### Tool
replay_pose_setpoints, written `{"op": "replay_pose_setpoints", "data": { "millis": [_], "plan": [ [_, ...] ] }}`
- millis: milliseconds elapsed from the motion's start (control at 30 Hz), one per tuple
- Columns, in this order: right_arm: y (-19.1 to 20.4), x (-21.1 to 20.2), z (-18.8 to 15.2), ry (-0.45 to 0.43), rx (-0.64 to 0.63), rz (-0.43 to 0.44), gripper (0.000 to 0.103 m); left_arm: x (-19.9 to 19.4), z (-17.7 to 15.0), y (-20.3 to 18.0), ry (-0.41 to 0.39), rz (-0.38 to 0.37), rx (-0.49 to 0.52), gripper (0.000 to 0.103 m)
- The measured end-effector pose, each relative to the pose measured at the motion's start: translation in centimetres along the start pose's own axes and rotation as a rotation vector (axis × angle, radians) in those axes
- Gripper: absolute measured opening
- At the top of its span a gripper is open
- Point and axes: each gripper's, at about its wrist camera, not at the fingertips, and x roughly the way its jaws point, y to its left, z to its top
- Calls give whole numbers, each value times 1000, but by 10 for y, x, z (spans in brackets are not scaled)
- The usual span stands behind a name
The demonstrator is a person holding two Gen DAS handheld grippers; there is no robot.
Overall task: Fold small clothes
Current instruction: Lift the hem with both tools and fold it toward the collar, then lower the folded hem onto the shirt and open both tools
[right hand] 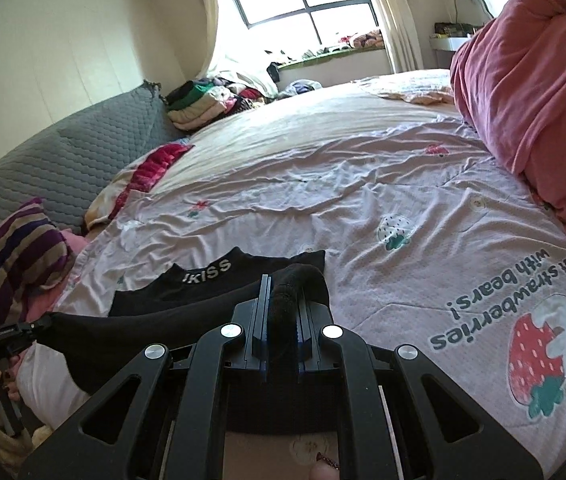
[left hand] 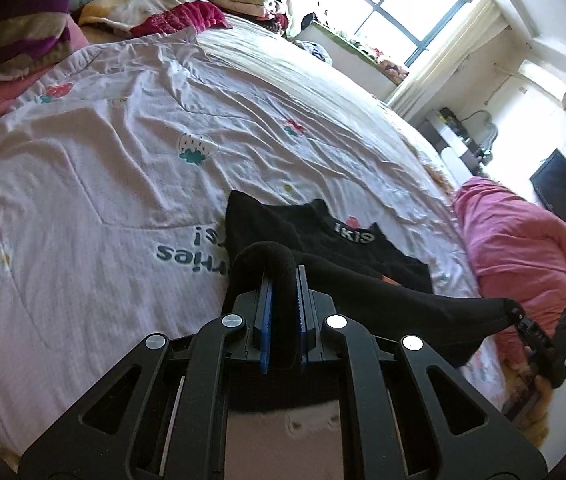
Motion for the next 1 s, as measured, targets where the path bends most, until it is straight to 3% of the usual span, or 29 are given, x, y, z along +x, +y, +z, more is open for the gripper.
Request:
{"op": "replay_pose_setpoints", "data": {
  "millis": [433,533,600,833,1000],
  "plan": [
    [-9,58,-5,83,36,-47,9,41,10,8,15,111,15,7],
    [-9,61,-7,81,26,-77,20,36,12,8,-6,132,27,14],
    [-9,60,-8,71,17,-88,34,30,11,5,-17,143,44,23],
    [-6,46,-17,38,-18,-105,36,15,-3,-10,-28,128,94,23],
    [-3,48,-29,74,-45,-99,35,20,-27,-17,25,136,126,22]
  ]
}}
